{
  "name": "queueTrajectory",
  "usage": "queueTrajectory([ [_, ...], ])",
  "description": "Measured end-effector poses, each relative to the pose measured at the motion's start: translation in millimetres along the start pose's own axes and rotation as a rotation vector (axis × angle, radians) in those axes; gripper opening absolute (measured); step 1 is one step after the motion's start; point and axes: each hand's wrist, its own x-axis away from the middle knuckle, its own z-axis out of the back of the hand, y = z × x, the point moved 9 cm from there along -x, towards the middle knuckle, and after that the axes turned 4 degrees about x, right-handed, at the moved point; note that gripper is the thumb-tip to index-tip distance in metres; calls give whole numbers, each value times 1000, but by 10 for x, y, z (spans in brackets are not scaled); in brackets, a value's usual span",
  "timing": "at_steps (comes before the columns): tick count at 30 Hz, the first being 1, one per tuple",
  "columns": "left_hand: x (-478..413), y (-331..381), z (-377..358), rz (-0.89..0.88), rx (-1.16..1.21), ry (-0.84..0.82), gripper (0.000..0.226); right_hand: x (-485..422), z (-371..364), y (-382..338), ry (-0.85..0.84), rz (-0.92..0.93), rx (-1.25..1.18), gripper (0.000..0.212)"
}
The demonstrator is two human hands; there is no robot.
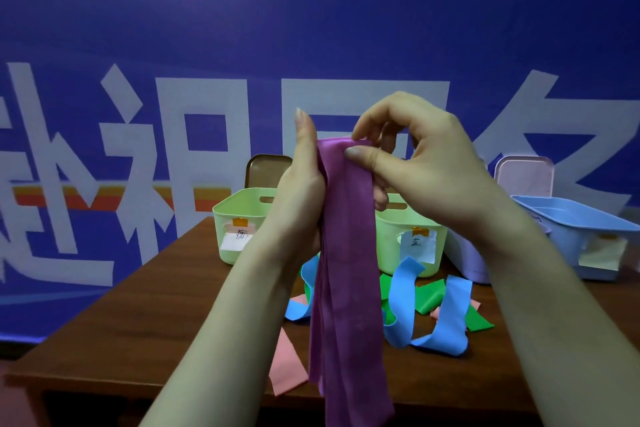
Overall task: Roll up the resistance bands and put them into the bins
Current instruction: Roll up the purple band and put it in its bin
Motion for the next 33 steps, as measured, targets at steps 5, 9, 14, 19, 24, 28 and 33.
queueTrajectory([
  [5, 24, 24, -29, -23, -42, -17, 88, 12, -42, 7, -34, -35, 9, 22],
  [9, 92, 74, 42, -48, -245, 105, 83, 16, -159, 50, -199, -56, 77, 26],
  [14, 111, 51, 10, -24, -187, 64, 91, 81, -262, 68, -222, -45, -60, 23],
  [19, 77, 80, 61, -98, -103, 59, 75, 85, -205, 120, -143, -107, -205, 23],
  [24, -2, 119, 160, -218, -196, 79, 57, 35, -2, 246, 118, -156, -237, 24],
  [28, 33, 92, 154, -331, -367, 58, 9, 19, 68, 395, 167, -267, -361, 31],
  [33, 28, 40, 187, -322, -307, 75, 16, 64, -107, 545, 41, -413, -578, 26],
])
